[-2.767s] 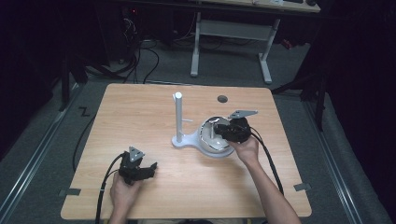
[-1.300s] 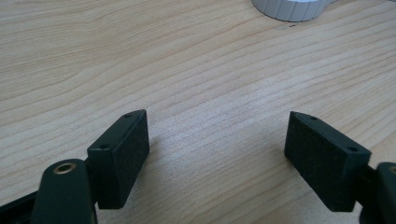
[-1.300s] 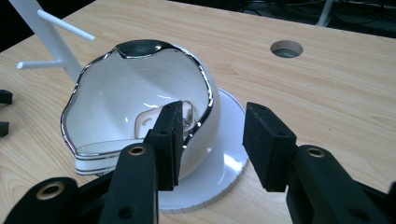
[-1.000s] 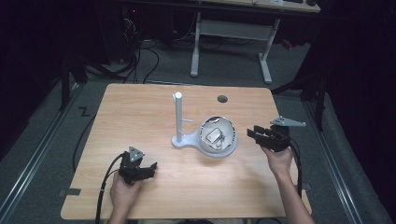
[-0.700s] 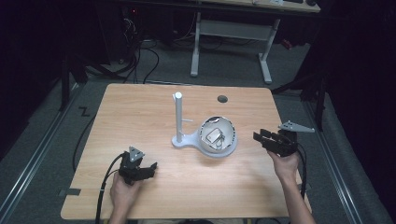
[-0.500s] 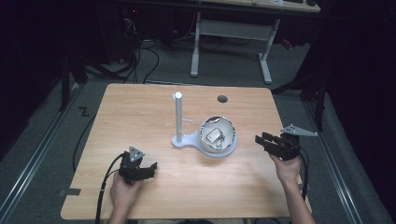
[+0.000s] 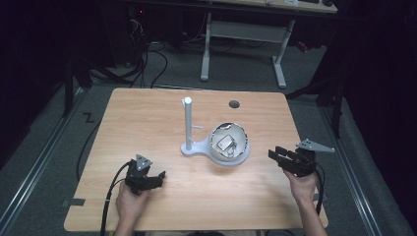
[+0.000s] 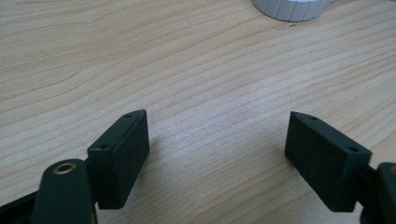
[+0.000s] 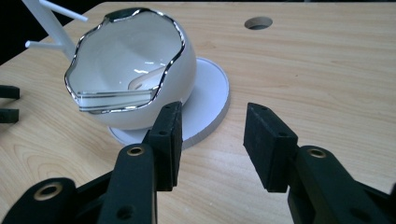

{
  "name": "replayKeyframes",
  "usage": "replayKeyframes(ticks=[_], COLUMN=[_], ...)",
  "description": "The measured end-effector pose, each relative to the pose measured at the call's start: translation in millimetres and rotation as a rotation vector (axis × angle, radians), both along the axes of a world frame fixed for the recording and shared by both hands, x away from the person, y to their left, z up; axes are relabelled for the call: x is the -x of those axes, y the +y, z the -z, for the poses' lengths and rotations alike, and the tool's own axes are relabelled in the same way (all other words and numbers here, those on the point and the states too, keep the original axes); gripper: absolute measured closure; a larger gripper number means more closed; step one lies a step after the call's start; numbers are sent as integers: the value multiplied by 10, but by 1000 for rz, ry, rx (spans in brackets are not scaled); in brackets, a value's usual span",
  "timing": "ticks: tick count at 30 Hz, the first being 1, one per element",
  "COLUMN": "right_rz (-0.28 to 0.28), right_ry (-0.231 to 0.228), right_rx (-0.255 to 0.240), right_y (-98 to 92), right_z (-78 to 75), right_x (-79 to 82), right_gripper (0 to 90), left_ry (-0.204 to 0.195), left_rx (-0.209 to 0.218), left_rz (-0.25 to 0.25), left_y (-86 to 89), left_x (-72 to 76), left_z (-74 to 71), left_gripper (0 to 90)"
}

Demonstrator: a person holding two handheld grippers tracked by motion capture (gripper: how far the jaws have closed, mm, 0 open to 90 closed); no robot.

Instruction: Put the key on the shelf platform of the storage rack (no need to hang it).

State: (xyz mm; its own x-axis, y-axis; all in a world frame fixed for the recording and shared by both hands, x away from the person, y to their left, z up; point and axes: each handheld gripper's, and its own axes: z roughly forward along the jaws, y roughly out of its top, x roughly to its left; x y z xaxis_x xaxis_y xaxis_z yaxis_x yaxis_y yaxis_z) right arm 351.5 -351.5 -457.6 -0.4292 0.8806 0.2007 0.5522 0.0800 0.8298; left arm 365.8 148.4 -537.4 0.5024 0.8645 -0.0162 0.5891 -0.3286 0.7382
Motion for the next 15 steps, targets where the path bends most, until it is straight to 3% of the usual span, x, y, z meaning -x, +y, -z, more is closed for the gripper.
replayKeyframes(ticks=[15], right_rz=[1], right_ry=[51], right_rx=[18], right_y=[135], right_z=[321], right_x=[69], right_gripper=[557], left_ry=[0], left_rx=[-1], left_rz=[1], left_y=[0], left_x=[0], left_z=[0], left_gripper=[223])
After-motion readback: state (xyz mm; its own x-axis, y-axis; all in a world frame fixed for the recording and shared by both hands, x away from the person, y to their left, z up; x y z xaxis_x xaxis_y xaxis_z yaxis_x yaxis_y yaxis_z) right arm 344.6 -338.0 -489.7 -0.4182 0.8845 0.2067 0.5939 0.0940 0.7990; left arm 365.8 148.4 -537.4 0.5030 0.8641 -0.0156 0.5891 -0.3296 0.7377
